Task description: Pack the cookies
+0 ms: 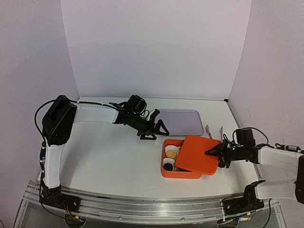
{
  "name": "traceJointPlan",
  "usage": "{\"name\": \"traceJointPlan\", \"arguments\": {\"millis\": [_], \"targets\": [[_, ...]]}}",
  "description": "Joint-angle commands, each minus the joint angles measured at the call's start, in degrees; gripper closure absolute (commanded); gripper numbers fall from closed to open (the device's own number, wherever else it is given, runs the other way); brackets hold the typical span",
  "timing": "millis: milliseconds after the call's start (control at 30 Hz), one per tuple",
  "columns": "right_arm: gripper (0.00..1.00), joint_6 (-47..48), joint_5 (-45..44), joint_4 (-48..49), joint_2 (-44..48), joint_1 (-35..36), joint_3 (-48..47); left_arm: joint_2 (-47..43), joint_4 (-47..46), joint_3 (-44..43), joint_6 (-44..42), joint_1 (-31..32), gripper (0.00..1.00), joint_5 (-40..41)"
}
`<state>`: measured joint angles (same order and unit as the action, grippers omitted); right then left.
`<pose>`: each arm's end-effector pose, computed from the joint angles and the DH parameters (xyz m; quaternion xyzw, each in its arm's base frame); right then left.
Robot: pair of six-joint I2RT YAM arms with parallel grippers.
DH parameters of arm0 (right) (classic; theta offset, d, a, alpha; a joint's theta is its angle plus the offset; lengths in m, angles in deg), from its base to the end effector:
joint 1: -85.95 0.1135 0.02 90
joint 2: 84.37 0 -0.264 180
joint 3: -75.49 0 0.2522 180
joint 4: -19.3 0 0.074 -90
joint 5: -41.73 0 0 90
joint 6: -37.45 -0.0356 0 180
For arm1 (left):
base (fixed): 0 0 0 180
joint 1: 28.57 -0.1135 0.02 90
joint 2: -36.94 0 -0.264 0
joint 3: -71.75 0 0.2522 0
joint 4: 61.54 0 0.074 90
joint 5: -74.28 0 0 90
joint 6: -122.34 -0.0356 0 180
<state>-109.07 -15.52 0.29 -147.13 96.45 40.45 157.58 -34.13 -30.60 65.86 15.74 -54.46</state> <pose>0.1869 0.0542 0.1552 0.2529 0.8615 0.4138 0.1503 0.3172 -0.3408 0.1887 0.2066 0.8581 -0.4625 0.0838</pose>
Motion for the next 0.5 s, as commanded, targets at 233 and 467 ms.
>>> {"name": "traceJointPlan", "arguments": {"millis": [233, 467], "targets": [[0.52, 3.65, -1.08, -4.02, -3.41, -0.34, -4.05, 1.22, 0.14, -3.82, 0.10, 0.57, 0.00, -1.66], [0.43, 4.96, 0.20, -4.49, -7.53, -0.35, -5.28, 1.36, -0.64, -3.79, 0.21, 1.13, 0.00, -2.48]]}}
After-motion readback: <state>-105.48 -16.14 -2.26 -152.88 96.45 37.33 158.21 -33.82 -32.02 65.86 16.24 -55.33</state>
